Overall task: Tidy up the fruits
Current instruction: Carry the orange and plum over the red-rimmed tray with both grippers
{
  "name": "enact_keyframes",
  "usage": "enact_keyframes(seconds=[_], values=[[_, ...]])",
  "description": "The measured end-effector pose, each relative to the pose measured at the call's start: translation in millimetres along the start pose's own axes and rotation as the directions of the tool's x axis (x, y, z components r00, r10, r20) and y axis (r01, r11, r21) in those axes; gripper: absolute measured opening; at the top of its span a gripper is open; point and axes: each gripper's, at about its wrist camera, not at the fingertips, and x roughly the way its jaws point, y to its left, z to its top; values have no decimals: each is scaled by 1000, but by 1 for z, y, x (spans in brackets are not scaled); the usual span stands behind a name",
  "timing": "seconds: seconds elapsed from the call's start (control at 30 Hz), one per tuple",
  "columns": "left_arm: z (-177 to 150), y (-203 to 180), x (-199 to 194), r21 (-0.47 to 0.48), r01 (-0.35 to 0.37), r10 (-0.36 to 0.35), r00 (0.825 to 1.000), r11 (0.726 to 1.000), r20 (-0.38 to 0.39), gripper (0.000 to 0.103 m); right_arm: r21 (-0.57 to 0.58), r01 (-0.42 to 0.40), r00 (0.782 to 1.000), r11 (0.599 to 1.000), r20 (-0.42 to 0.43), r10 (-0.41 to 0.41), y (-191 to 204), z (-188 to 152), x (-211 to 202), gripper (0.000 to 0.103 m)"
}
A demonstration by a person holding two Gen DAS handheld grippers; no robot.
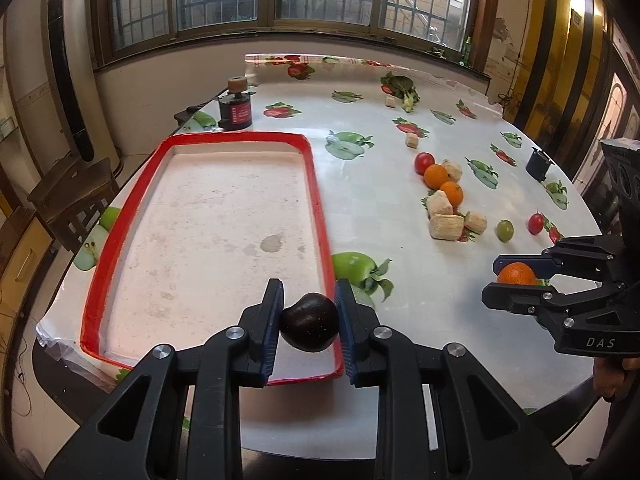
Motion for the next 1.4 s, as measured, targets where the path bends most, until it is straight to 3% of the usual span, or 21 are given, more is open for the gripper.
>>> enact_keyframes(seconds=[0.47, 0.77, 1.4], values=[[7, 63, 4, -91, -77, 77, 997, 993, -3, 24, -77, -95, 995, 993, 1, 95, 56, 49, 39, 36], [6, 92, 18, -117, -124, 119, 992, 985, -46, 24, -110, -153, 988, 982, -14, 152, 85, 76, 71, 36], [-4, 102, 45, -118, -148, 132, 982, 982, -132, 24, -148, -142, 987, 979, -103, 127, 93, 101, 148, 38]])
